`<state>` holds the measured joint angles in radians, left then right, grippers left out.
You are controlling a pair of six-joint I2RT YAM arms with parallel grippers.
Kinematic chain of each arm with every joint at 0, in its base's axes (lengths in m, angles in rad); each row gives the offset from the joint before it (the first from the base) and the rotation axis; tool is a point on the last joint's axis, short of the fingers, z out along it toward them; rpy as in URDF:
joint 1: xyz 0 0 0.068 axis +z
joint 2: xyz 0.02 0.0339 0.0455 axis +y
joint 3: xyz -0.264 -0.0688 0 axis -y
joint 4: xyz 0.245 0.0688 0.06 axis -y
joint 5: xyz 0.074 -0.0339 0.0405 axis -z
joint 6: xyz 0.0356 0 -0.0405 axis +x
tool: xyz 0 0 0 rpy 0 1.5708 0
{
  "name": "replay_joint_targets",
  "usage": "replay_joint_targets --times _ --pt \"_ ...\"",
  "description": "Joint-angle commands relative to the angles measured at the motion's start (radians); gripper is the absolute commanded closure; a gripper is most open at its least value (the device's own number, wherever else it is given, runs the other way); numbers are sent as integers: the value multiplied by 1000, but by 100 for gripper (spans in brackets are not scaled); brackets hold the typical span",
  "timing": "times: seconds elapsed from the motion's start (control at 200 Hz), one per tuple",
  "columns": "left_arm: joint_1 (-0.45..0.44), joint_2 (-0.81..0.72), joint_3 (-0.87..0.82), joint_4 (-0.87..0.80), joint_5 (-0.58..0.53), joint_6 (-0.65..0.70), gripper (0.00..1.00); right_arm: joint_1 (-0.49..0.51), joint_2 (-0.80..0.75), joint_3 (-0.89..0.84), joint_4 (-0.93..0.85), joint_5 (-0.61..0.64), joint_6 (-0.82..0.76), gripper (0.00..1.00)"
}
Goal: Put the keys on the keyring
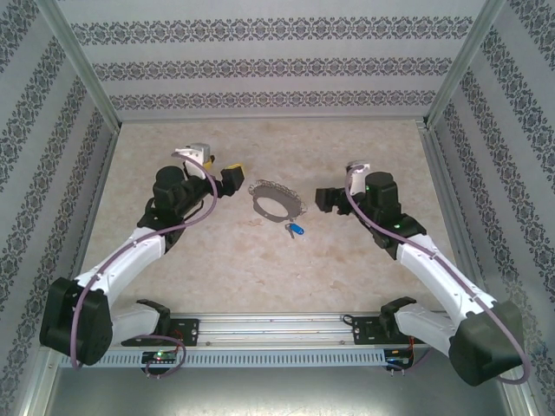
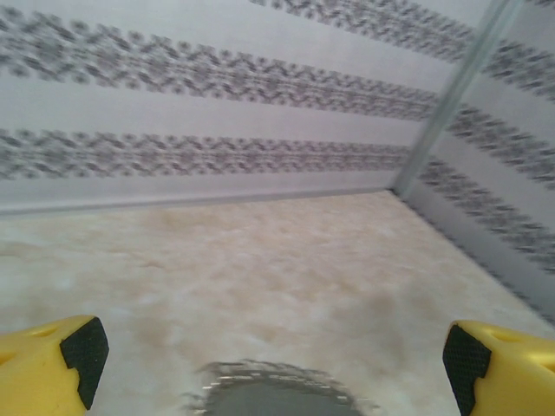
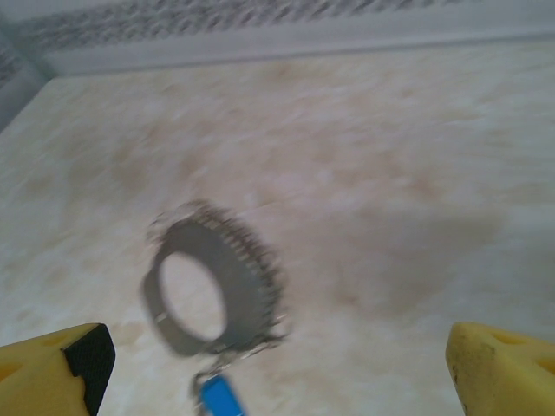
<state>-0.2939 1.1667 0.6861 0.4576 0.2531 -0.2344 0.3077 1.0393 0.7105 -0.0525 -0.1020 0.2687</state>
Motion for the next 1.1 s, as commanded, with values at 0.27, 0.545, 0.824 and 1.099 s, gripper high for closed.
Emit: replay_joint_targets --times 0.27,0.545,0.824,1.099 --pt "37 -20 -215 217 -446 451 0 -179 66 -55 219 405 -28 2" --pt "71 74 -368 388 -541 425 0 -258 137 -115 293 535 -91 2" --pt "106 302 -448 672 -457 396 0 -274 231 -269 620 437 -157 2" --pt "216 433 -453 778 -284 317 0 -213 499 -439 1187 280 -291 2"
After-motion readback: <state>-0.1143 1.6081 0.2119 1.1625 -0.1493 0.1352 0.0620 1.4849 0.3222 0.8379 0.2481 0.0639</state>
